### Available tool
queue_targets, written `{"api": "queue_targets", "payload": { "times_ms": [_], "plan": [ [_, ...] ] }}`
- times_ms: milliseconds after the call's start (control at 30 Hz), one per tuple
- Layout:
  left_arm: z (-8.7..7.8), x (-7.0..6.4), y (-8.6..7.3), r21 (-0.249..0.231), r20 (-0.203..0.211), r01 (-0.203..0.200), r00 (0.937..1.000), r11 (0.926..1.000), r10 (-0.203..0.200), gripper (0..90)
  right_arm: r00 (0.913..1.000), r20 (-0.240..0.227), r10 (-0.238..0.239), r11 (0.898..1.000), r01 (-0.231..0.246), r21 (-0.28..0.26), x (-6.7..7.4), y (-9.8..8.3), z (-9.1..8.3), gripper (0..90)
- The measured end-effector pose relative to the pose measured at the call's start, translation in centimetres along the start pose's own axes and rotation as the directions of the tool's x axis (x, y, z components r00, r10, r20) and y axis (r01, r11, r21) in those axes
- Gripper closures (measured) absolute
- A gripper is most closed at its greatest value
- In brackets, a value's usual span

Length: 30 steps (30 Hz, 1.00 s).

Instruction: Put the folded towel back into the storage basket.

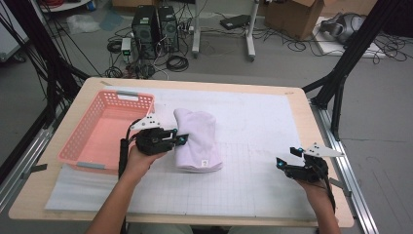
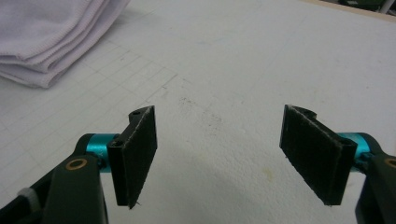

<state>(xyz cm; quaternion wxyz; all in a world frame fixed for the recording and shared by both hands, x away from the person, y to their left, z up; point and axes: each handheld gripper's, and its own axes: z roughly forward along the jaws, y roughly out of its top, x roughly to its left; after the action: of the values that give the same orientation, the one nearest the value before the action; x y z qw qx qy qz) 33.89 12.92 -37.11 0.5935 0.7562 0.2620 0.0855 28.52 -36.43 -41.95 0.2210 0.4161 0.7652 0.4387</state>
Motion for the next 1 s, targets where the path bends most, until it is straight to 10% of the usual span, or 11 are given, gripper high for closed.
{"api": "queue_targets", "payload": {
  "times_ms": [1000],
  "plan": [
    [-10.6, 3.0, 3.2, -0.183, -0.063, -0.103, 0.9937, 0.9777, 0.093, 75.4, 1.0000, -0.008, -0.006, 1.000, 0.006, -0.005, 0.3, 0.4, 0.2, 26.3]
  ]
}}
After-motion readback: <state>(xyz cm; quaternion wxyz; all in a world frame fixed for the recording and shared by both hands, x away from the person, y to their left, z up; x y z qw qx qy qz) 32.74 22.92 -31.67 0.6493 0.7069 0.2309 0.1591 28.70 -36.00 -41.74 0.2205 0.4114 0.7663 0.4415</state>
